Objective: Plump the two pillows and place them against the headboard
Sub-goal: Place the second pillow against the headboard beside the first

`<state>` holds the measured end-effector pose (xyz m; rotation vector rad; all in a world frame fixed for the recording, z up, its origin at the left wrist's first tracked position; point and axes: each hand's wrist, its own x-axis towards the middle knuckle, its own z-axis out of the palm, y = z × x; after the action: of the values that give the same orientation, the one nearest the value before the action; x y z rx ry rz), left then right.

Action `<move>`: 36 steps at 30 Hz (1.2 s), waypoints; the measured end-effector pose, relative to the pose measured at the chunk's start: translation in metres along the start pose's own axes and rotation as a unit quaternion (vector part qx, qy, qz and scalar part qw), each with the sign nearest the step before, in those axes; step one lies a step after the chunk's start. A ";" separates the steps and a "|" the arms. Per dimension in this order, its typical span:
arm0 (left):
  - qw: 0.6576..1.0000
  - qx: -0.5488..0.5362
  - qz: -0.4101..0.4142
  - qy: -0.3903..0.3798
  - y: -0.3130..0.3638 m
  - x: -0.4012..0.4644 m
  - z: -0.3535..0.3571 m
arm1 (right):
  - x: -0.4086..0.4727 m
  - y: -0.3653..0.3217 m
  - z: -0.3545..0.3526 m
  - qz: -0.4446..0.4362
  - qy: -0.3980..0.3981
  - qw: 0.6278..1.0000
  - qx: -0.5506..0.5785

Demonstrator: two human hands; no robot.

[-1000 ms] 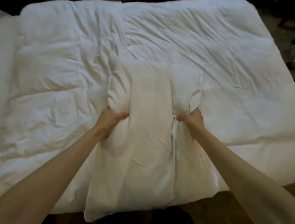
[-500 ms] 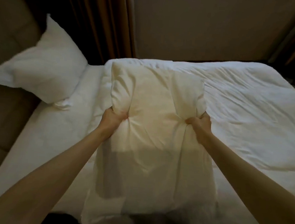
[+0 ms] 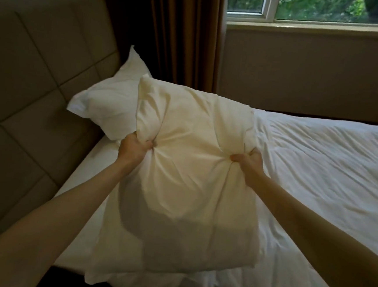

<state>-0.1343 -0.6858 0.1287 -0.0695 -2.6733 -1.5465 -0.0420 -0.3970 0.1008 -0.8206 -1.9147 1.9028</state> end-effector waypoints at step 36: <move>0.931 0.358 -0.029 -0.064 -0.194 0.259 -0.381 | -0.021 0.068 0.489 0.156 -0.199 0.956 -0.151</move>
<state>-0.3965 -1.1098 0.1685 -0.0587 -3.1770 -0.5012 -0.3049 -0.8046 0.0072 -0.9271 -2.4933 2.1137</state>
